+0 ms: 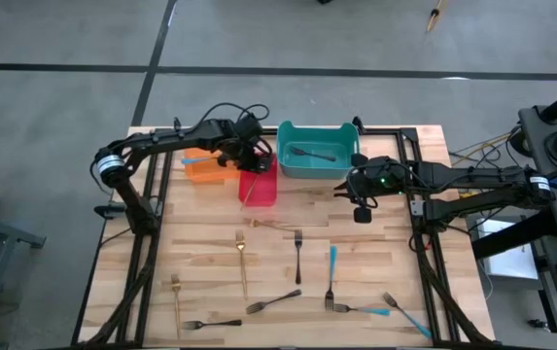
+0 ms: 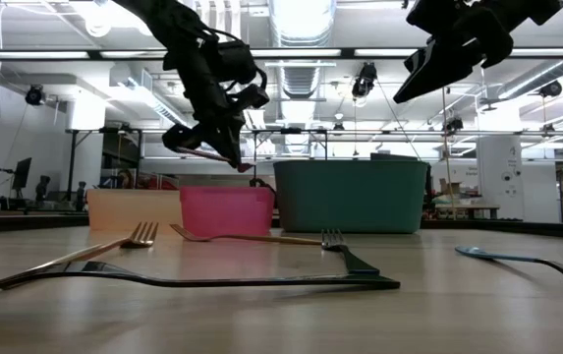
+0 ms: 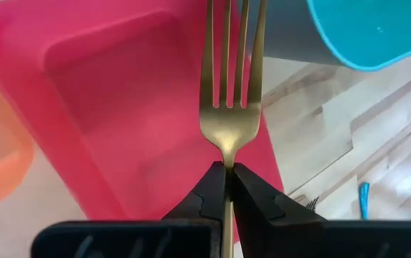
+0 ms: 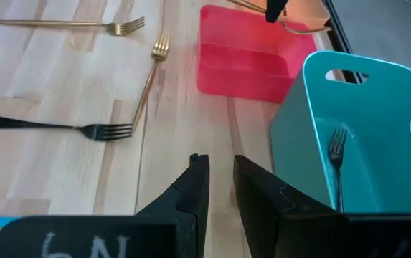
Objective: Sort silverware by color (type)
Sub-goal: Put the gold fork into the red bin
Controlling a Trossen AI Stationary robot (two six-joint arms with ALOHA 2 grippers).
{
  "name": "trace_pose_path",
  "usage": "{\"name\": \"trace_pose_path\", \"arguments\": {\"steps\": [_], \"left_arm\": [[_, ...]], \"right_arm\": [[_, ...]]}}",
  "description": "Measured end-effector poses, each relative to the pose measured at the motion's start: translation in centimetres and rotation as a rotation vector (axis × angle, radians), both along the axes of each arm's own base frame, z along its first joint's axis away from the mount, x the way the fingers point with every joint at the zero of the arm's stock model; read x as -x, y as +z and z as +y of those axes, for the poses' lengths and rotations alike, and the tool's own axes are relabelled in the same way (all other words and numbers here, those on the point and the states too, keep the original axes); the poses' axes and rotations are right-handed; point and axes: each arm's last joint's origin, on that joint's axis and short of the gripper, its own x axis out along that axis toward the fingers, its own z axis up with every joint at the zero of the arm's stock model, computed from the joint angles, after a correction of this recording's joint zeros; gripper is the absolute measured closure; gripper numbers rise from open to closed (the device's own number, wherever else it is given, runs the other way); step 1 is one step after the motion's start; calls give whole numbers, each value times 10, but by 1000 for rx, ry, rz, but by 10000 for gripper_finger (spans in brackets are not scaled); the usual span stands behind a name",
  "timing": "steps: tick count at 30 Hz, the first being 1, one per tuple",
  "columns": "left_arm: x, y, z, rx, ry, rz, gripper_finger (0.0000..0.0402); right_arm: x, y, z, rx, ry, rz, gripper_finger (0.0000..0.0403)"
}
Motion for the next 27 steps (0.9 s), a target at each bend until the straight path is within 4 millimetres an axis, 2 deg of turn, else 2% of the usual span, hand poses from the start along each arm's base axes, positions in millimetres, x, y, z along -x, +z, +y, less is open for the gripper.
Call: {"name": "trace_pose_path", "arguments": {"steps": [4, 19, 27], "left_arm": [[4, -3, 0, -18, 44, 57, 400], [4, -9, 3, -53, 101, 102, 400], [-6, -32, 4, -23, 81, 152, 400]], "right_arm": [[0, 0, 0, -6, -5, 0, 346], [0, -1, 0, -15, -11, 5, 346], [2, -1, 0, -27, -19, 14, 346]]}}
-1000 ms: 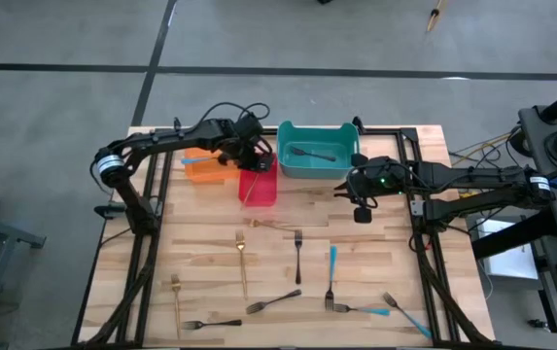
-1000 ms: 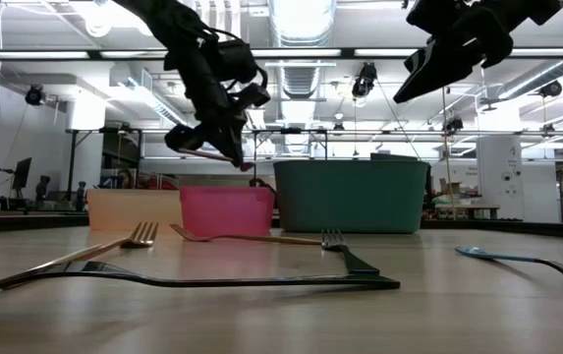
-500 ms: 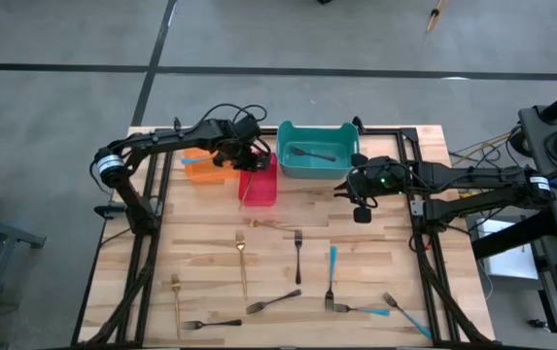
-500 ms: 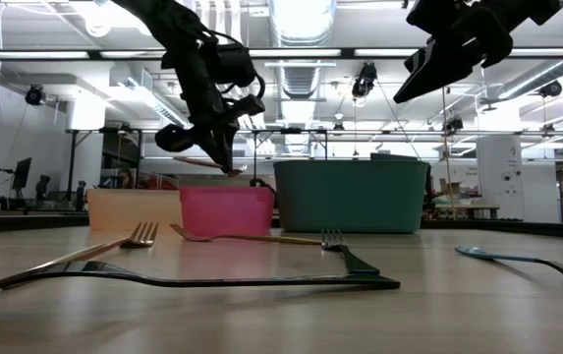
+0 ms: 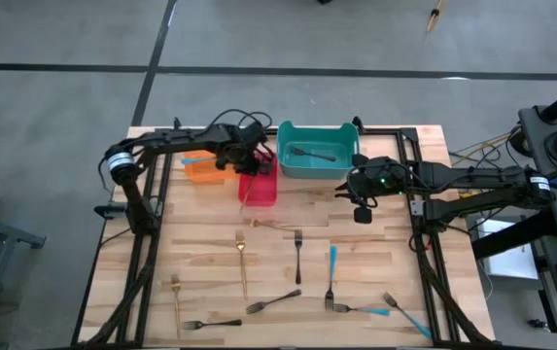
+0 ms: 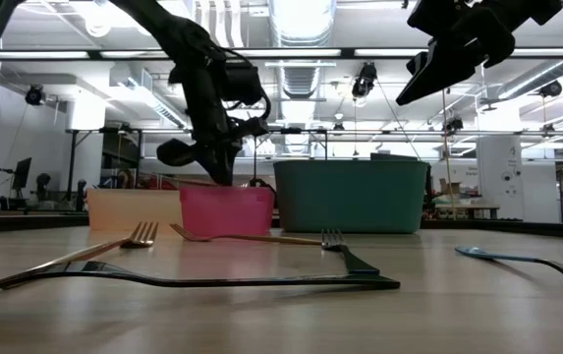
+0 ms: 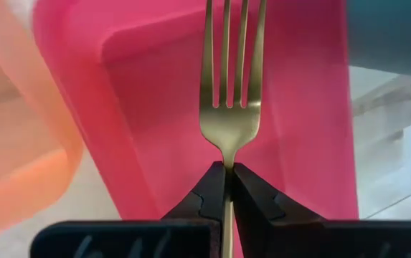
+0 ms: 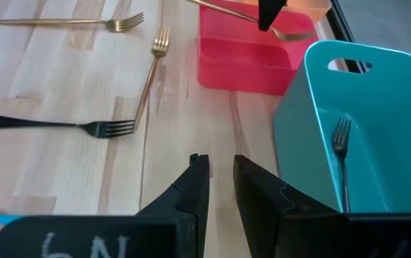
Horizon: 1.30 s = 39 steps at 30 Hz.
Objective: Sort silverware by color (type)
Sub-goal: Put the gold fork into the red bin, then put the black fork into the green bin
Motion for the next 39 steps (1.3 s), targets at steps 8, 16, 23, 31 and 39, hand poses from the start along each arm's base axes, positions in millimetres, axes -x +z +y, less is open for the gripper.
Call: {"name": "trace_pose_path", "arguments": {"steps": [8, 16, 23, 31, 39], "left_arm": [[-1, -2, 0, 2, -4, 5, 397], [-1, -2, 1, -1, -8, 2, 366], [-5, 10, -1, -27, -169, -61, 349], [-1, 105, -42, -473, -652, -262, 349], [37, 144, -111, -757, -797, -499, 350]], "right_arm": [[0, 0, 0, -2, -1, 0, 346], [0, 0, 0, -1, -2, -6, 346], [0, 0, 0, -1, -1, -5, 346], [-6, 8, -1, -97, -78, -116, 346], [-7, 11, -1, -162, -122, -163, 346]]}}
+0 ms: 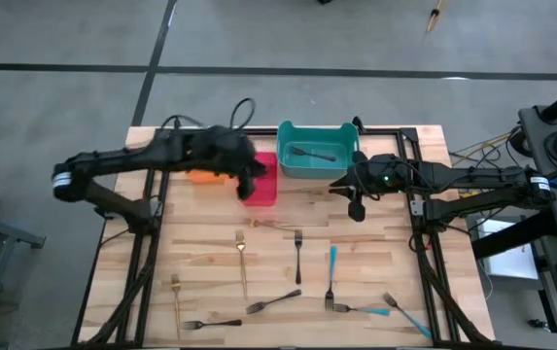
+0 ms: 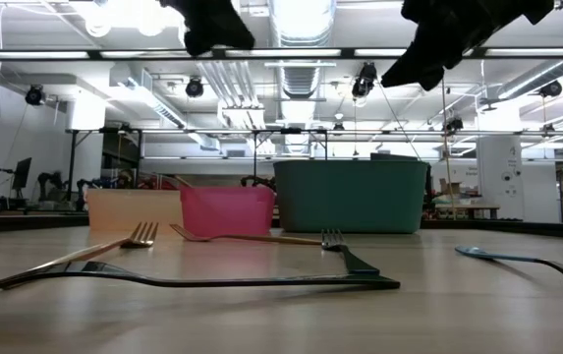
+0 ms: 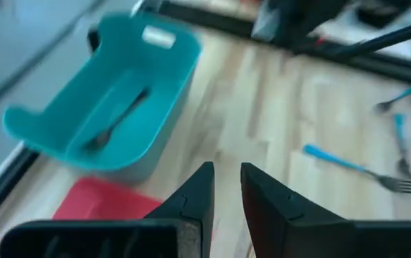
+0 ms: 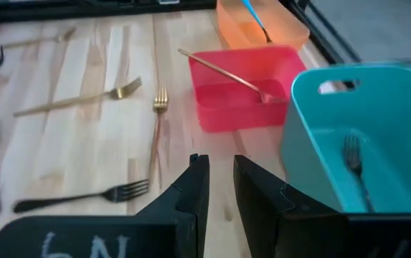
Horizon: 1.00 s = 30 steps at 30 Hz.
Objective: Sort silverware by color (type)
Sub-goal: Put the black fork into the green bin
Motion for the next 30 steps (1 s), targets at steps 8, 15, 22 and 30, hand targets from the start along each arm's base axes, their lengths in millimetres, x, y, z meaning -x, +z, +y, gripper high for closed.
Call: {"name": "trace_pose_path", "arguments": {"steps": [8, 15, 22, 30], "left_arm": [[48, -8, -32, -58, -105, -313, 350], [72, -50, -49, -42, -164, -598, 350], [96, -85, -53, 87, -159, -571, 350], [122, -90, -53, 74, -155, -418, 350]], "right_arm": [[0, 0, 0, -44, -17, -4, 346], [-3, 4, 0, -58, -28, -64, 346], [-11, 24, 1, -301, -124, -311, 346], [-27, 12, 11, -523, -192, -288, 346]]}}
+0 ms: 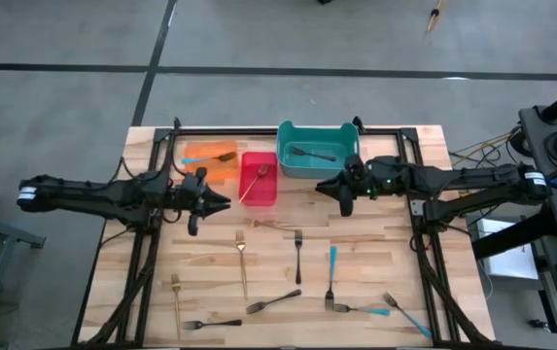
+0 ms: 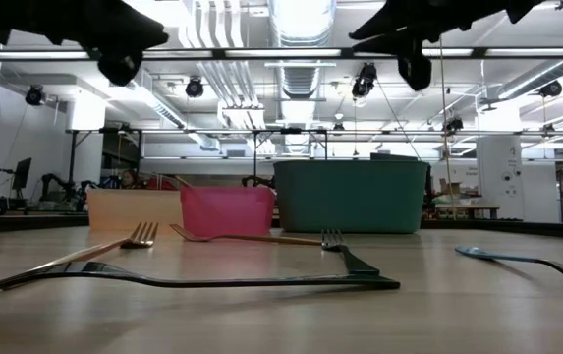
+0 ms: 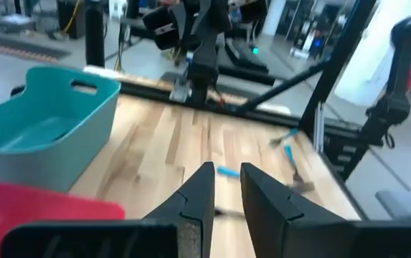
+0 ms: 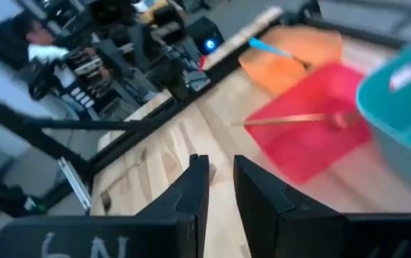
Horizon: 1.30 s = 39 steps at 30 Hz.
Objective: Sort silverware by color (type)
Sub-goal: Put the black fork into the green bin
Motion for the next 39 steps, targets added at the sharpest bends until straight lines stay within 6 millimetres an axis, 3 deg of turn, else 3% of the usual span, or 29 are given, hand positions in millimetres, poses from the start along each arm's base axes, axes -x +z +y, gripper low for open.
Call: {"name": "trace_pose_path", "arguments": {"steps": [6, 10, 18, 31, 39], "left_arm": [[11, 0, 0, -30, -1, 7, 350], [11, -2, 0, -10, 4, -23, 350], [4, -9, 1, -1, 34, -26, 350], [-6, -9, 3, -70, 95, -32, 350], [-11, -12, 3, -120, 95, -18, 350]], "right_arm": [[-19, -21, 0, -187, -34, 68, 346], [-28, -35, 5, -348, 31, 138, 346], [-38, -58, 50, -561, 190, 302, 347], [-42, -91, 103, -902, 77, 548, 347], [-58, -83, 133, -952, -20, 737, 347]]}}
